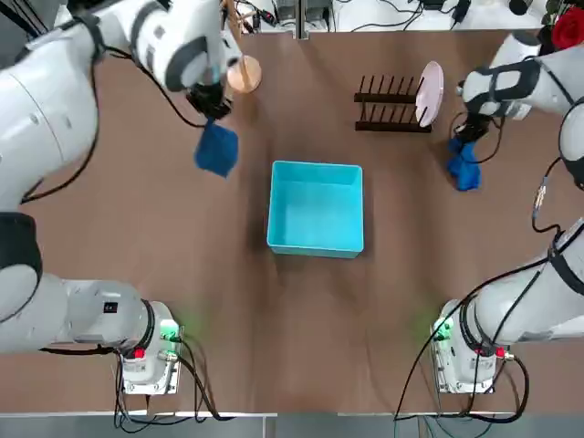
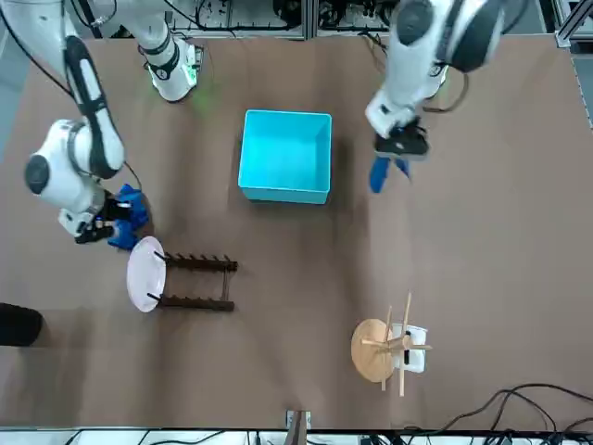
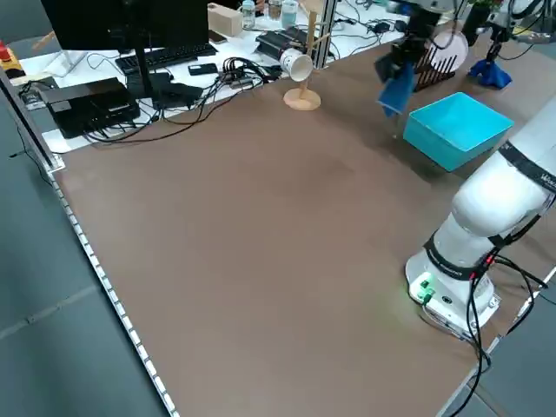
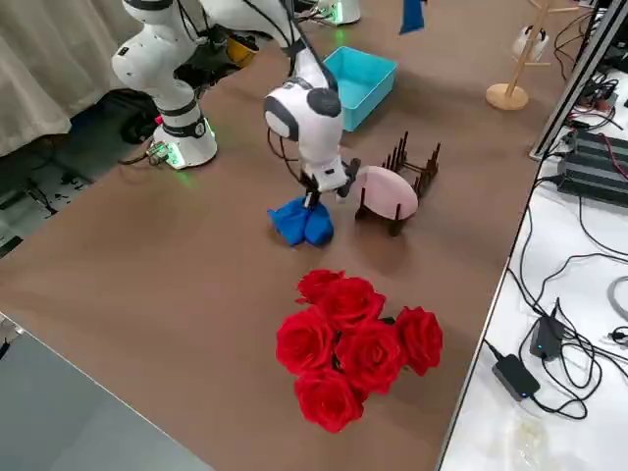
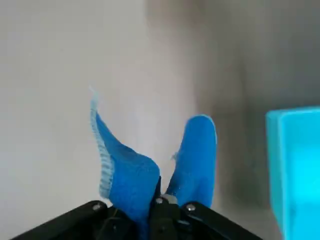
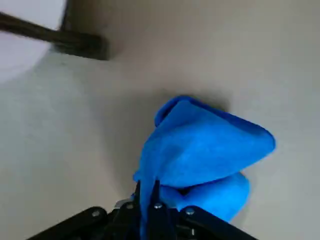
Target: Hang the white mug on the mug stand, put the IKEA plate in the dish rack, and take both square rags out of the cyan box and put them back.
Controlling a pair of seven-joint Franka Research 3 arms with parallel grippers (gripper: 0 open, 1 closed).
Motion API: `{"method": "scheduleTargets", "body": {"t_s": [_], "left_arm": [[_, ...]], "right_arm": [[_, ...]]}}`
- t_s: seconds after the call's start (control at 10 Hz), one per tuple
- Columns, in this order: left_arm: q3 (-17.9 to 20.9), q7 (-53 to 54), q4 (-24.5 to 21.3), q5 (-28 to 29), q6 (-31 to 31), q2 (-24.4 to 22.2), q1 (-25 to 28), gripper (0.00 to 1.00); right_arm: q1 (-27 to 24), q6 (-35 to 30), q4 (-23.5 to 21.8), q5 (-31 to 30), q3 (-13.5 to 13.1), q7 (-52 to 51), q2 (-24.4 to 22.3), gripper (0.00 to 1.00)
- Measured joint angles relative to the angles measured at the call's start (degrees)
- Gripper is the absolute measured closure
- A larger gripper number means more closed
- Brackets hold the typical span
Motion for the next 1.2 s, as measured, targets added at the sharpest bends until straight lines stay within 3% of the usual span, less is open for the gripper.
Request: {"method": "scheduleTargets", "body": {"t_s": [0.2, 0.5, 0.8, 1.2], "left_arm": [[-7.71, -3.35, 1.52, -0.99, 0.09, 1.99, 0.0, 0.96], [-14.52, -9.15, 6.43, -1.13, 0.54, 10.81, -0.23, 0.96], [-16.63, -13.12, 8.18, -0.9, 6.82, 18.17, -1.48, 0.96], [-16.48, -19.89, 10.77, 10.07, 9.31, 30.88, -3.02, 0.95]], "right_arm": [[7.67, 0.18, -0.11, 0.46, 0.18, 12.0, 0.06, 0.96], [18.17, 0.54, -0.1, 0.59, 0.3, 27.47, 0.06, 0.96], [19.26, -4.19, 0.52, 0.6, -0.3, 29.69, -0.86, 0.96], [16.12, -22.48, 6.94, 0.43, -1.31, 27.7, -8.96, 0.96]]}}
